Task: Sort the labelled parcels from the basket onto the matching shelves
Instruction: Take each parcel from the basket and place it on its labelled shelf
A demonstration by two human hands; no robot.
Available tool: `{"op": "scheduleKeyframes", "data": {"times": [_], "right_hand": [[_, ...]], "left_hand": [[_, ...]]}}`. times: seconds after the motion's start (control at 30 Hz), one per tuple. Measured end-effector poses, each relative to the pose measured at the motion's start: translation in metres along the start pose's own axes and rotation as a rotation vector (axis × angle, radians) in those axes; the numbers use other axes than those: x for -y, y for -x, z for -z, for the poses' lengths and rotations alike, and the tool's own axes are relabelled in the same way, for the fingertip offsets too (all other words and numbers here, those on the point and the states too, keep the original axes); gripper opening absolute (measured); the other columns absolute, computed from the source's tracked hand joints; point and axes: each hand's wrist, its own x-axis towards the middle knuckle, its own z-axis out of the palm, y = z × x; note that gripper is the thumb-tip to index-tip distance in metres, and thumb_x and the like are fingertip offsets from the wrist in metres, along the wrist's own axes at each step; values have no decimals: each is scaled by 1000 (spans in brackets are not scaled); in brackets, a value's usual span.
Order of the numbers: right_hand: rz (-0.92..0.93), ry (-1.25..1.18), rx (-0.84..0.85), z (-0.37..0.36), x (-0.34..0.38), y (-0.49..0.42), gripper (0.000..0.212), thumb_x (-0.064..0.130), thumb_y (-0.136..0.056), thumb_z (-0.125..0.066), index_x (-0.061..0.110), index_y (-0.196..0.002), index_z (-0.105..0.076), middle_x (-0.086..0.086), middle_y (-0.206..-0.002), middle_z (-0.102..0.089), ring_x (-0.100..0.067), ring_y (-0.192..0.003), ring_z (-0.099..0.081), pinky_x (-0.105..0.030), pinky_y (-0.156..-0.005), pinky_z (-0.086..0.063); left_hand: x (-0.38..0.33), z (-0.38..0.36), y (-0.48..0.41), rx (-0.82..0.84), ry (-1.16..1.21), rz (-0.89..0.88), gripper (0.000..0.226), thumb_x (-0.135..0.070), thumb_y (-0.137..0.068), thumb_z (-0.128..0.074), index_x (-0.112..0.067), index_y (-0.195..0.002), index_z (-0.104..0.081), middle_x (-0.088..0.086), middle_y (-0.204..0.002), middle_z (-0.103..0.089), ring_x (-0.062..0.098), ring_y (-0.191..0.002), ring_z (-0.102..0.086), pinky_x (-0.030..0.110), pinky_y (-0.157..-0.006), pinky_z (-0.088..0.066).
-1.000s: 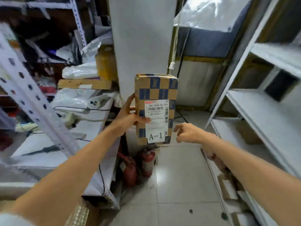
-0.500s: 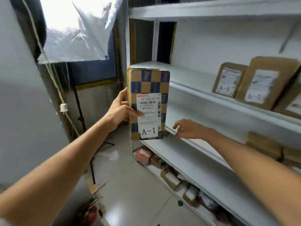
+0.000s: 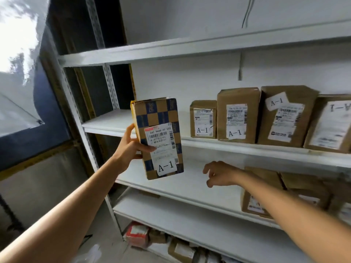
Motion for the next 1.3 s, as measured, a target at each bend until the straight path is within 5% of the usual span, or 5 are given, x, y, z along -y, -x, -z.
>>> {"op": "scheduleKeyframes", "data": {"times": [0.37, 0.67, 0.87, 1.3], "right_hand": [[-36, -19, -72, 18, -4, -50, 57, 29, -81, -68, 25, -134, -47, 0, -127, -55, -18, -110, -54, -33, -94, -50], [-103, -5, -109, 35, 21, -93, 58, 28, -81, -68, 26, -135, -48, 3, -123, -53, -15, -108, -54, -31, -92, -50], [-154, -17, -100, 29, 34, -116, 60, 30, -79, -68, 27, -135, -47, 5, -122, -53, -13, -110, -53, -33, -95, -49], [-234, -16, -110, 28, 39, -135, 61, 31, -78, -69, 25, -135, -48, 2, -118, -56, -16, -106, -56, -36, -92, -51]], "left_hand": [[6, 1, -113, 41, 26, -47, 88, 14, -71, -63, -28, -141, -27, 9, -112, -63, 28, -103, -60, 46, -73, -54], [-10, 8, -203, 205, 77, -109, 102, 1, -49, -66, -26, -140, -29, 9, -105, -66, 28, -102, -61, 51, -78, -53], [12, -2, -249, 360, 66, -109, 91, 23, -70, -56, -26, -140, -25, 13, -108, -65, 26, -100, -61, 42, -70, -54], [34, -13, -292, 497, 25, -83, 80, 8, -81, -64, -32, -142, -31, 8, -122, -59, 27, -108, -57, 42, -72, -51]]}}
